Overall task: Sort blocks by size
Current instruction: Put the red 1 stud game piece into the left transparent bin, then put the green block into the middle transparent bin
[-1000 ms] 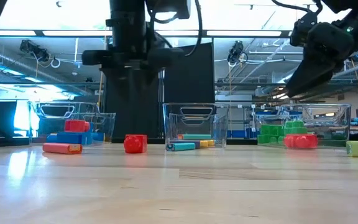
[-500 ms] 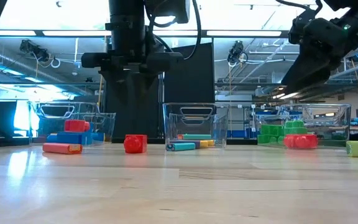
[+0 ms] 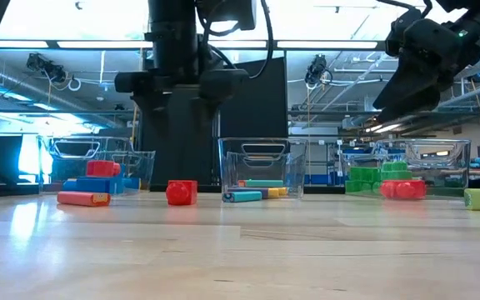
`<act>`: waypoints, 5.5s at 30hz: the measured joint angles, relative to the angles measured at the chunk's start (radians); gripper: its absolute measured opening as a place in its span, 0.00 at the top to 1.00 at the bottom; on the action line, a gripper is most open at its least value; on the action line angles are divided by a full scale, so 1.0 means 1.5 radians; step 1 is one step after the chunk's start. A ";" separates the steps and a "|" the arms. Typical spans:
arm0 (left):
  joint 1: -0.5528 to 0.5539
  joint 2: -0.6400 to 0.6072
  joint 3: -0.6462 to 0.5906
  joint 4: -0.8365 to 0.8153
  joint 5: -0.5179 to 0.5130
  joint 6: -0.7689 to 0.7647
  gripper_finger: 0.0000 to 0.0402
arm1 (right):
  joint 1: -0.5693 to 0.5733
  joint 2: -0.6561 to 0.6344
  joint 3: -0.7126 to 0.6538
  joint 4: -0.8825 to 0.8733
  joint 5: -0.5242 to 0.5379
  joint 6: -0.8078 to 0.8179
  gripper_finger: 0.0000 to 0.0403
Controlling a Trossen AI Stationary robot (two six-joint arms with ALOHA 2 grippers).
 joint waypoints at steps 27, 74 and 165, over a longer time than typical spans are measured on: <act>0.032 0.001 -0.135 0.202 0.085 -0.136 0.22 | 0.000 0.000 0.000 -0.002 -0.001 -0.027 0.27; 0.280 -0.225 -0.140 0.165 0.192 0.307 0.66 | 0.000 0.015 0.000 0.005 0.010 -0.017 0.28; -0.019 -0.407 -0.358 0.479 0.140 0.476 0.31 | -0.014 0.246 0.312 -0.647 -0.051 0.110 0.32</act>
